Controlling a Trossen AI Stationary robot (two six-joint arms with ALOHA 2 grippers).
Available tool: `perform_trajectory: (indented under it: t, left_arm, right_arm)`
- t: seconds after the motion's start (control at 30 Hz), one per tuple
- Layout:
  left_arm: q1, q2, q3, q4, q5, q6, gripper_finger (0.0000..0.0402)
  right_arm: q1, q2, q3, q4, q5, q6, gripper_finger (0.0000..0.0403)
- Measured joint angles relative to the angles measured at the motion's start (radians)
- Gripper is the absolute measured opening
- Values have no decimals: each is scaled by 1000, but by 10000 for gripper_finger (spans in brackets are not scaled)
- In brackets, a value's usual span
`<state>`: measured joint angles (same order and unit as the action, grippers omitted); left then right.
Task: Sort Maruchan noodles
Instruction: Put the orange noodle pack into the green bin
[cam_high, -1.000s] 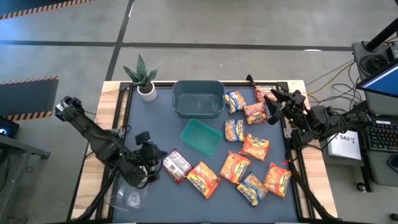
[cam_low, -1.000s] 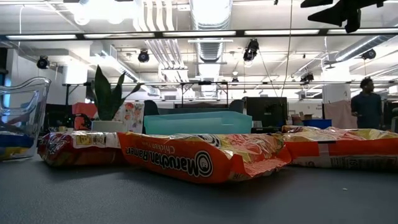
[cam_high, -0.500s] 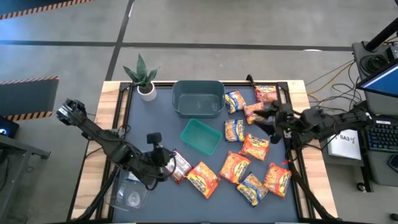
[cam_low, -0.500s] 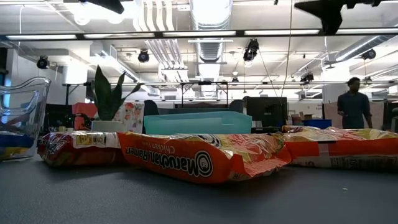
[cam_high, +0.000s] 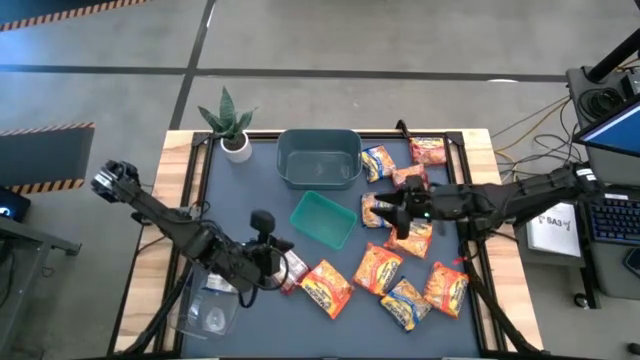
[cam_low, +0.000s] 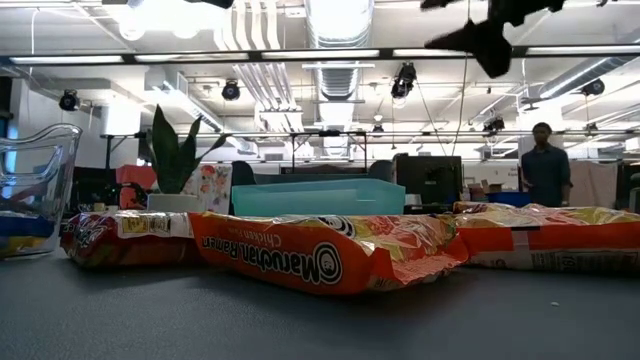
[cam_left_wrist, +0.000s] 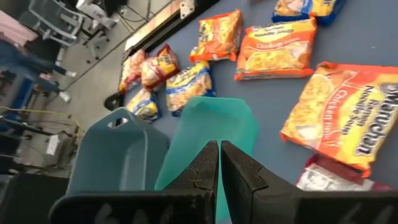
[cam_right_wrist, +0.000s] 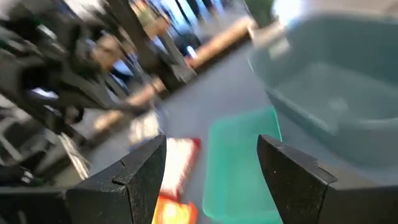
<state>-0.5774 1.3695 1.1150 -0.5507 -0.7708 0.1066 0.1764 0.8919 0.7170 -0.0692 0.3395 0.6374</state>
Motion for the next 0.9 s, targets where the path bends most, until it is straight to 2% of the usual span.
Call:
perform_trajectory:
  t: [0.17, 0.33, 0.4, 0.5, 0.67, 0.9]
  left_arm:
    - [11, -62, -62, -15, -7, 20, 1]
    - [15, -146, -129, 12, -38, 10, 1]
    - [16, -179, -150, 29, -78, 7, 1]
    - [17, -218, -187, 36, -187, 5, 1]
    - [18, -264, -239, 34, -324, -12, 1]
    - [18, -282, -284, 33, -340, -35, 1]
  right_arm:
    - [0, 92, 185, -299, -6, 155, 240]
    - [0, 206, 373, -711, -14, 302, 240]
    - [0, 253, 443, -898, -14, 368, 240]
    - [0, 325, 522, -1075, -15, 430, 240]
    - [0, 423, 595, -1179, -91, 413, 240]
    - [0, 555, 640, -1174, -312, 402, 240]
